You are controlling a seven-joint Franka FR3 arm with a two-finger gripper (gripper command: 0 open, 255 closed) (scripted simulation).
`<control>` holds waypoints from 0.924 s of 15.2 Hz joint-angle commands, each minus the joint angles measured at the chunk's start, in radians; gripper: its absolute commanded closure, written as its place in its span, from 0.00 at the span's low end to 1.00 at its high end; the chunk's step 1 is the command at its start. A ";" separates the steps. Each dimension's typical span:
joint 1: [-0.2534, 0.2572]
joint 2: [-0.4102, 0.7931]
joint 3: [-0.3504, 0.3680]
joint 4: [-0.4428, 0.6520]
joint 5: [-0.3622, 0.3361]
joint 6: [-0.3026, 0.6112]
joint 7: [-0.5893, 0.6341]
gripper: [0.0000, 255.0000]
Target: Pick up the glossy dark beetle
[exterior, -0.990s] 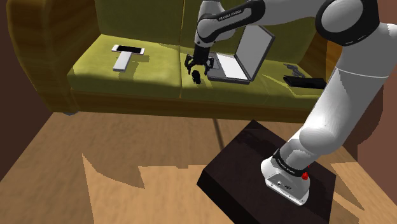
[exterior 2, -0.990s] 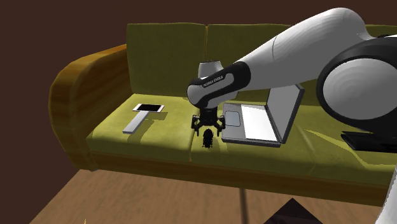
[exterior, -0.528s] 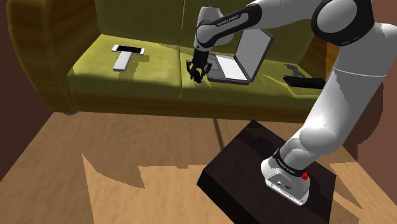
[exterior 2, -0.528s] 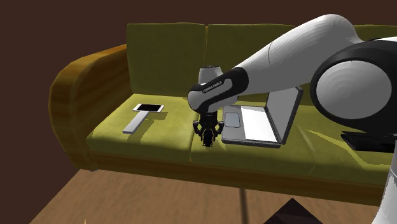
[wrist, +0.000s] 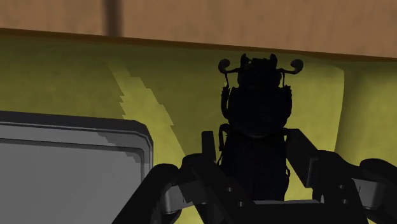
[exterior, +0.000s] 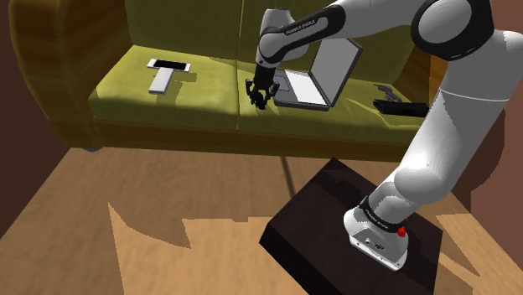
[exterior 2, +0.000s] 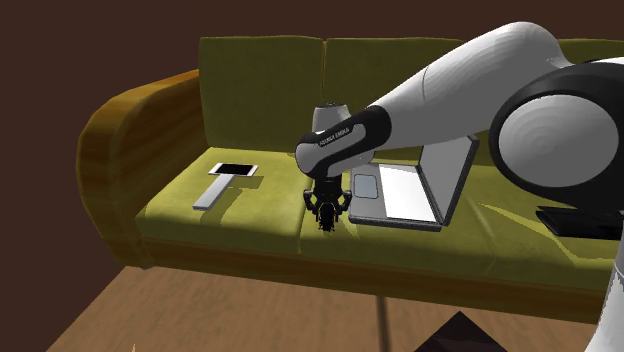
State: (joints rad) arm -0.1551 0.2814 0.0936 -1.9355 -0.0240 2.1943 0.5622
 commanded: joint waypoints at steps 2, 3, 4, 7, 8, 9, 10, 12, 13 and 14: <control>0.001 -0.007 0.001 0.010 0.001 -0.028 0.003 1.00; 0.001 -0.013 0.001 0.015 0.002 -0.040 0.002 1.00; 0.001 -0.020 0.001 0.021 0.003 -0.052 0.002 1.00; 0.000 -0.038 0.002 0.038 0.005 -0.087 0.000 1.00; 0.000 -0.043 0.002 0.045 0.006 -0.099 0.000 1.00; 0.000 -0.049 0.002 0.051 0.007 -0.111 0.000 1.00; 0.000 -0.054 0.003 0.058 0.007 -0.123 -0.001 1.00; 0.000 -0.064 0.003 0.072 0.008 -0.148 -0.001 1.00; -0.001 -0.069 0.003 0.080 0.009 -0.160 -0.002 1.00; -0.001 -0.073 0.003 0.087 0.010 -0.172 -0.002 1.00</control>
State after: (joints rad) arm -0.1550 0.2107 0.0972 -1.8582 -0.0150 2.0354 0.5618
